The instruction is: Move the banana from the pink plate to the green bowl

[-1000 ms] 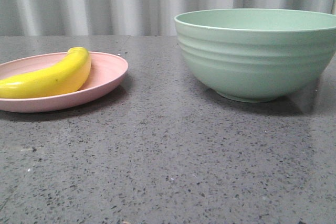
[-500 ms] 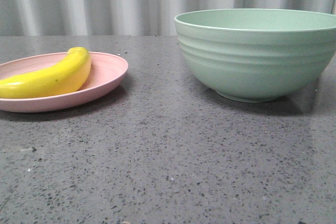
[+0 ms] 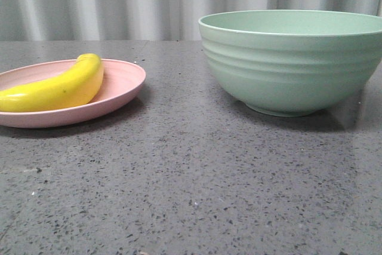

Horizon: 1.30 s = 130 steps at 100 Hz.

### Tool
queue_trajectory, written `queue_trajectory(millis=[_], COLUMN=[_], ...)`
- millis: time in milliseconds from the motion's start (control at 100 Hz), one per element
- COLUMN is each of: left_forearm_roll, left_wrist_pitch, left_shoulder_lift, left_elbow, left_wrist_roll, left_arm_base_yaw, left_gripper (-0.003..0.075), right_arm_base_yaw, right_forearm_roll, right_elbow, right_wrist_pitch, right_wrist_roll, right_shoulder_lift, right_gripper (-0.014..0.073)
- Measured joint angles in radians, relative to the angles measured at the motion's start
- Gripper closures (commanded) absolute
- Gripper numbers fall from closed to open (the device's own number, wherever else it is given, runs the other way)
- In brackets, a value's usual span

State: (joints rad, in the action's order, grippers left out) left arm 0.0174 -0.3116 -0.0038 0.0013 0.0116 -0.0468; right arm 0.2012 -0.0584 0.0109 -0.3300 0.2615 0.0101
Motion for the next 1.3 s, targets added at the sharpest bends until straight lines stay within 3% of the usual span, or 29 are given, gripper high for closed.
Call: queue_trajectory(millis=[340,840,1300], left_forearm_roll=[-0.005,-0.017,-0.044], left_wrist_pitch=[0.028,0.054,0.062], left_shoulder_lift=[0.000,0.000,0.000], left_elbow=[0.000,0.000,0.000], left_wrist_roll=[0.000,0.000,0.000], left_arm_base_yaw=[0.000,0.000,0.000], left_gripper=[0.0741,0.0741,0.0741], right_arm_base_yaw=[0.000,0.000,0.000], right_forearm_roll=[0.014,0.021,-0.002], right_elbow=[0.000,0.000,0.000], right_wrist_pitch=[0.015,0.269,0.278], right_wrist_roll=[0.000,0.000,-0.010], right_shoulder_lift=[0.000,0.000,0.000], right_gripper=[0.0657,0.0657,0.0657])
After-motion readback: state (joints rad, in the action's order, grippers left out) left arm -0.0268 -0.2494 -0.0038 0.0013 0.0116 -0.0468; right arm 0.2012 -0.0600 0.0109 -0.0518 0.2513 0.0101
